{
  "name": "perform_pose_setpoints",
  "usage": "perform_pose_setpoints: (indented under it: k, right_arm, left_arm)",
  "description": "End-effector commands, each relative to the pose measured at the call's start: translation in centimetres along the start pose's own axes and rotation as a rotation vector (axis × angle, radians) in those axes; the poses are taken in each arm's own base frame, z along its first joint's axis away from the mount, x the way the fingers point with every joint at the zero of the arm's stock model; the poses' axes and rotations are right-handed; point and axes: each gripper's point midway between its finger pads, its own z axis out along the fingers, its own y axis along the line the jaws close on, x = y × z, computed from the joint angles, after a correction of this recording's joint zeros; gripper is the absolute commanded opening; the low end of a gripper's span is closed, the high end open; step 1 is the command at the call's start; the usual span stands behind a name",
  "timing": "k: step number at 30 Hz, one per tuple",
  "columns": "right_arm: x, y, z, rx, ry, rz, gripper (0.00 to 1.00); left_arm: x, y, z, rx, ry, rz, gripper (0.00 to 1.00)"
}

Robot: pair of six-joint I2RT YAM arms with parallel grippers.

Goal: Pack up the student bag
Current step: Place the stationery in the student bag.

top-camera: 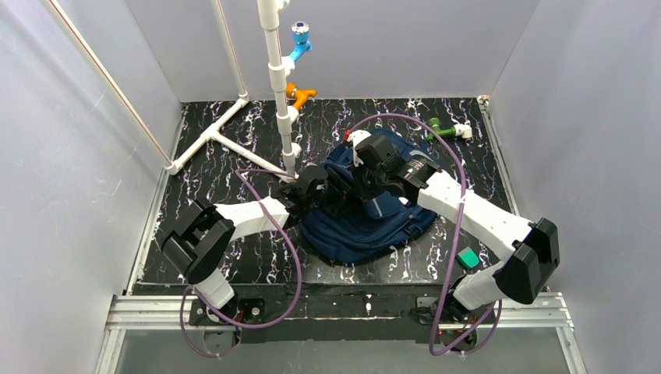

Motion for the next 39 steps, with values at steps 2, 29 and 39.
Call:
perform_pose_setpoints:
  k: [2, 29, 39]
  right_arm:
    - [-3.4, 1.9, -1.8, -0.1, -0.136, 0.026, 0.01]
    - [0.3, -5.0, -4.0, 0.098, -0.031, 0.176, 0.87]
    - [16.1, -21.0, -12.3, 0.857, -0.084, 0.984, 0.98]
  left_arm:
    - [-0.2, -1.6, -2.0, 0.051, -0.018, 0.017, 0.68]
    - [-3.3, 1.2, -19.3, 0.006, -0.284, 0.458, 0.9]
    - [-1.0, -0.8, -20.0, 0.096, -0.174, 0.483, 0.9]
